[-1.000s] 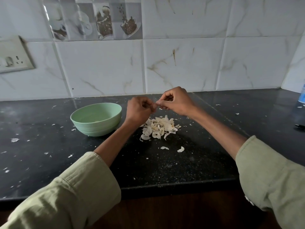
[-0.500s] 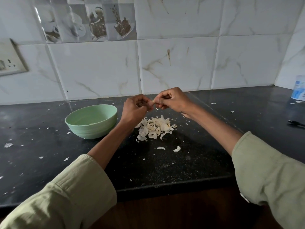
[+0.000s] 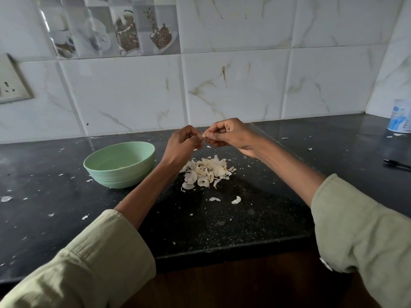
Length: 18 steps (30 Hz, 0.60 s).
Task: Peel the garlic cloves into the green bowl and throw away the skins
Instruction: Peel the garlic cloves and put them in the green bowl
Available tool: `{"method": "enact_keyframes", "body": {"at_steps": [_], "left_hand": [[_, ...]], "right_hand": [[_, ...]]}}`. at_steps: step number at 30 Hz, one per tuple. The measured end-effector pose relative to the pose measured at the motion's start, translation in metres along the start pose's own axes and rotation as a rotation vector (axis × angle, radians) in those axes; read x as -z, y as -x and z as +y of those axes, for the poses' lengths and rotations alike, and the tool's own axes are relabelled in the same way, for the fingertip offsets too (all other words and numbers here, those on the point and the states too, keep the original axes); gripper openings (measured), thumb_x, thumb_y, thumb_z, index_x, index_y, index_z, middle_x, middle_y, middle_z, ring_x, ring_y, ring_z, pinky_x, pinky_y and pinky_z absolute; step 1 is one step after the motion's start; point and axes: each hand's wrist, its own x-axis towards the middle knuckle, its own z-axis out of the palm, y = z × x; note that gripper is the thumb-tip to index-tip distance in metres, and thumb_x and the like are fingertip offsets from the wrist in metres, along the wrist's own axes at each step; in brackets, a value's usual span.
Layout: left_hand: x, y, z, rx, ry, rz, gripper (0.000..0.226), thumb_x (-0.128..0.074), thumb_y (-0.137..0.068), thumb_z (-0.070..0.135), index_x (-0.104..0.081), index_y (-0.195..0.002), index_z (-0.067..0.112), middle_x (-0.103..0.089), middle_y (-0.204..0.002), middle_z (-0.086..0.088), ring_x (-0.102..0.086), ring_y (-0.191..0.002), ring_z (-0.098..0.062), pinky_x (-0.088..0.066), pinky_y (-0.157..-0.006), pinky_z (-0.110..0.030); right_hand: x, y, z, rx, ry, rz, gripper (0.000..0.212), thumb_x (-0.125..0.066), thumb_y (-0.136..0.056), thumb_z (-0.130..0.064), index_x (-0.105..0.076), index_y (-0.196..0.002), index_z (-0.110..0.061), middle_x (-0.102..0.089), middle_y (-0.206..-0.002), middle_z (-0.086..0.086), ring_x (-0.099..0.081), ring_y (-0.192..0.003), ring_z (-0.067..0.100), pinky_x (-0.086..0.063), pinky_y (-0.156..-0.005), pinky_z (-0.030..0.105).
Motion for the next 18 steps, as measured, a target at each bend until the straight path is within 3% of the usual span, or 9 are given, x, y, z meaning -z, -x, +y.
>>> {"method": "enact_keyframes", "body": {"at_steps": [7, 10, 12, 15, 18], "left_hand": [[0.0001, 0.0007, -0.0007, -0.057, -0.076, 0.047, 0.013, -0.062, -0.100, 0.017, -0.070, -0.096, 0.008, -0.076, -0.088, -0.012, -0.069, -0.080, -0.017, -0.050, -0.073, -0.031], [-0.0015, 0.0000, 0.0000, -0.071, -0.111, 0.075, 0.013, -0.063, -0.099, 0.018, -0.071, -0.094, 0.008, -0.076, -0.087, -0.012, -0.072, -0.089, -0.032, -0.056, -0.082, -0.046], [-0.0013, 0.0002, 0.0006, -0.071, -0.112, 0.078, 0.013, -0.065, -0.098, 0.020, -0.071, -0.094, 0.009, -0.076, -0.087, -0.011, -0.071, -0.092, -0.034, -0.057, -0.087, -0.049], [-0.0012, -0.0004, 0.0004, -0.076, -0.114, 0.074, 0.015, -0.066, -0.099, 0.023, -0.070, -0.096, 0.009, -0.076, -0.089, -0.011, -0.072, -0.090, -0.031, -0.058, -0.085, -0.045], [-0.0028, 0.0003, 0.0014, -0.092, -0.103, 0.061, 0.013, -0.064, -0.100, 0.020, -0.070, -0.097, 0.009, -0.076, -0.088, -0.009, -0.068, -0.081, -0.017, -0.052, -0.074, -0.027]], "right_hand": [[-0.0030, -0.0018, 0.0033, 0.035, 0.105, 0.098, 0.013, -0.080, -0.087, -0.004, -0.076, -0.098, -0.001, -0.078, -0.089, 0.013, -0.074, -0.081, 0.017, -0.060, -0.071, 0.024], [-0.0032, -0.0020, 0.0021, 0.020, 0.111, 0.086, 0.014, -0.078, -0.089, -0.006, -0.078, -0.102, 0.001, -0.080, -0.091, 0.012, -0.077, -0.086, 0.020, -0.062, -0.079, 0.029], [-0.0046, -0.0016, 0.0009, 0.002, 0.096, 0.042, 0.018, -0.077, -0.092, -0.011, -0.078, -0.106, 0.000, -0.080, -0.095, 0.013, -0.077, -0.092, 0.023, -0.062, -0.086, 0.032], [-0.0047, -0.0013, 0.0010, 0.011, 0.075, 0.033, 0.020, -0.078, -0.091, -0.015, -0.079, -0.107, -0.002, -0.080, -0.098, 0.014, -0.076, -0.098, 0.027, -0.062, -0.090, 0.034], [-0.0028, -0.0021, 0.0007, -0.009, 0.002, 0.063, 0.017, -0.076, -0.091, -0.008, -0.078, -0.105, 0.000, -0.078, -0.101, 0.018, -0.075, -0.094, 0.024, -0.062, -0.086, 0.031]]}}
